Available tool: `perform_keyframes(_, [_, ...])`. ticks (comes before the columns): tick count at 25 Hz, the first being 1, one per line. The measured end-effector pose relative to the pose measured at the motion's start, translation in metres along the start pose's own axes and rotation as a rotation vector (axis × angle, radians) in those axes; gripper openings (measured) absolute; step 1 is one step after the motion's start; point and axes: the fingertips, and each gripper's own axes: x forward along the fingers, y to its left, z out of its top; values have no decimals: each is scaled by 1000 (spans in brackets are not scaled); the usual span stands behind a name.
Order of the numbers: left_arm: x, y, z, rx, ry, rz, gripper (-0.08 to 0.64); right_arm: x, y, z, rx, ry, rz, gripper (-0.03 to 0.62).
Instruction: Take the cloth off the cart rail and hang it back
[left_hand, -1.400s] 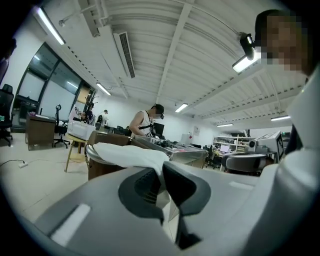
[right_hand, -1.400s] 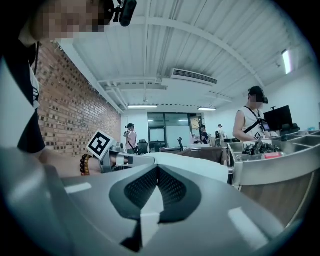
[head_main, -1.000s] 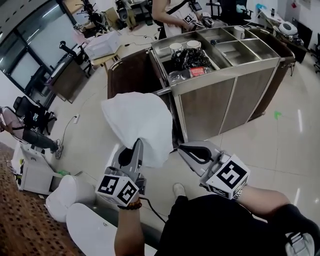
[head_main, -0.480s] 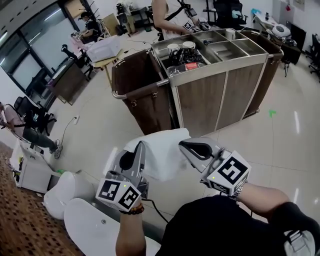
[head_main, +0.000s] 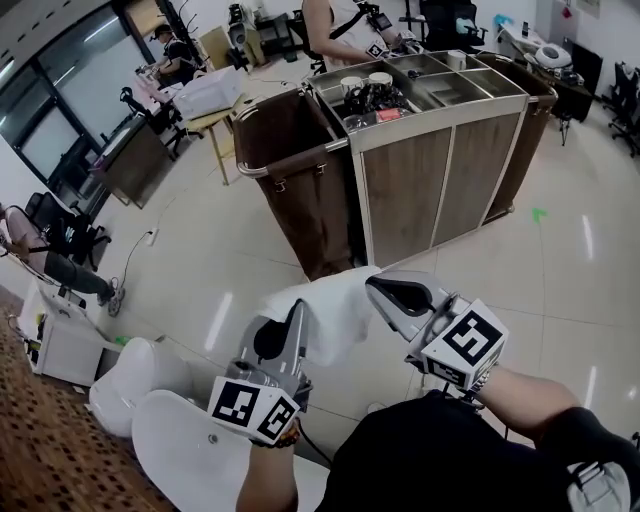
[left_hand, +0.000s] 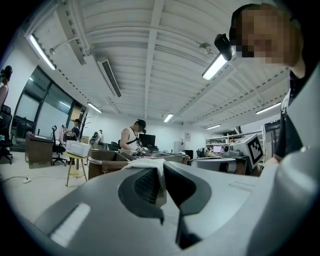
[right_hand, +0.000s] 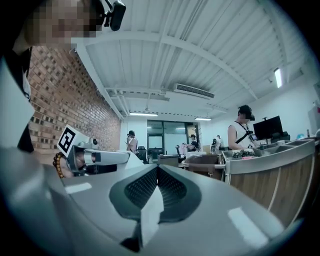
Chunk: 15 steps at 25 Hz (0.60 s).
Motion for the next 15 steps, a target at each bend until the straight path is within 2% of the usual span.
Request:
perform_keyframes(5, [-8,-13,-2,-9,2,27,11,-19,7,-2,42,32,4,0])
perform_keyframes(8, [-4,-27,-3,-10,2,31,11,-31,-1,1,0,11,9,0])
perform_keyframes(15, [14,-50,-4,-4,2,45,11,-53,-21,8,-2,22,16,0])
